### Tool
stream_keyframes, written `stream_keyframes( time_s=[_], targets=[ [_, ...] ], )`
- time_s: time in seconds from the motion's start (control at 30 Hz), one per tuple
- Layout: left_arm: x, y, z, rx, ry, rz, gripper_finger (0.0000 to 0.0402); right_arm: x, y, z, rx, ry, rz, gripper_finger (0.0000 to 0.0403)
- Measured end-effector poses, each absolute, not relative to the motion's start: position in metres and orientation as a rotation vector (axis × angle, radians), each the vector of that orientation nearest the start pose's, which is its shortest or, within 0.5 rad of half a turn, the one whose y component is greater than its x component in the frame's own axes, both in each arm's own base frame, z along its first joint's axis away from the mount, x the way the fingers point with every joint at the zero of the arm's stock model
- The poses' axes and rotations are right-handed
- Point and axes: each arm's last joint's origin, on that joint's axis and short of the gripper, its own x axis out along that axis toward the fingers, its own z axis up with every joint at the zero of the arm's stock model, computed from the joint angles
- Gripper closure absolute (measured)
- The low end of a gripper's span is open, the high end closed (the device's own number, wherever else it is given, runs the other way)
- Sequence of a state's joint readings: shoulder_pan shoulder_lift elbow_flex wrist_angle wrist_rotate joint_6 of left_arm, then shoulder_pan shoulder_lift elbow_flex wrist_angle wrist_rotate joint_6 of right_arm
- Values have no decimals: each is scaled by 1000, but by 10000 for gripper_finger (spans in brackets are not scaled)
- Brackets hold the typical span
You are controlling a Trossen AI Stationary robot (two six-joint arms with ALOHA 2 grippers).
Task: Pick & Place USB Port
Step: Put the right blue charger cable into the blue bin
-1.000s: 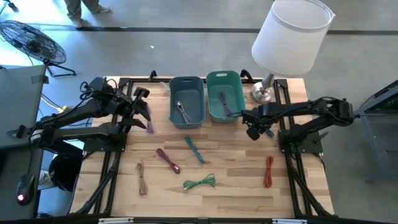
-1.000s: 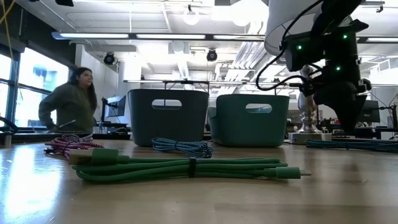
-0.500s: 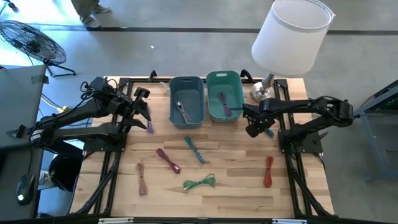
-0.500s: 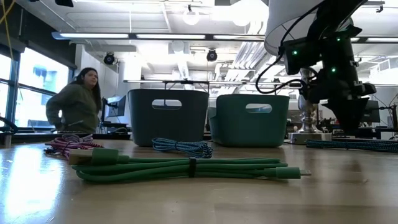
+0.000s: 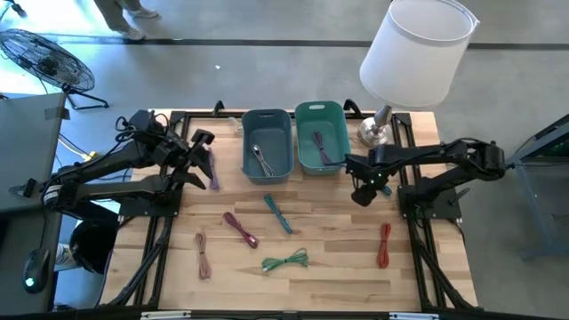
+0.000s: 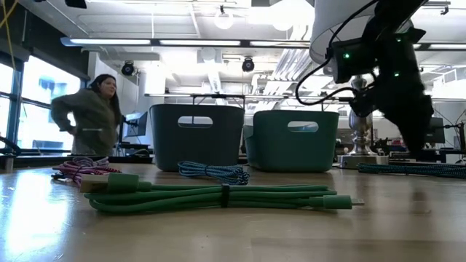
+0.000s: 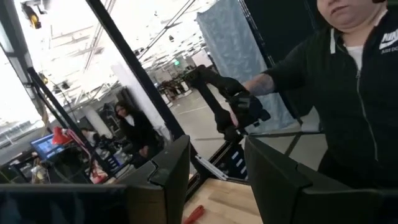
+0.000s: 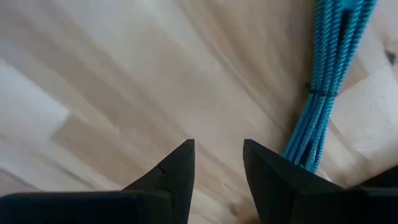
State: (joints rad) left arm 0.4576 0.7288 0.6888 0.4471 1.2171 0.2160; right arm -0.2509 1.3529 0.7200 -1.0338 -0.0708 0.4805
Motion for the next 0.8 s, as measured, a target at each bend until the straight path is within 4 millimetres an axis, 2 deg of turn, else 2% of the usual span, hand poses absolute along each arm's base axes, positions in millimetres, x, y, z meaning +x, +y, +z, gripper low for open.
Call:
stream_keyframes(
  time_s=[0.1, 0.3, 0.4, 0.8],
  targets=[
    [139, 38, 360, 507, -354, -721, 252, 178, -42, 169, 531, 1649, -504, 274],
    [140, 39, 358, 489, -337, -730, 252, 173, -47, 170, 281, 1692, -608, 274],
    [141, 39, 355, 498, -327, -728, 252, 173, -48, 170, 198, 1696, -607, 274],
    [142, 40, 352, 502, -312, -713, 252, 175, -48, 163, 206, 1755, -538, 274]
  ],
)
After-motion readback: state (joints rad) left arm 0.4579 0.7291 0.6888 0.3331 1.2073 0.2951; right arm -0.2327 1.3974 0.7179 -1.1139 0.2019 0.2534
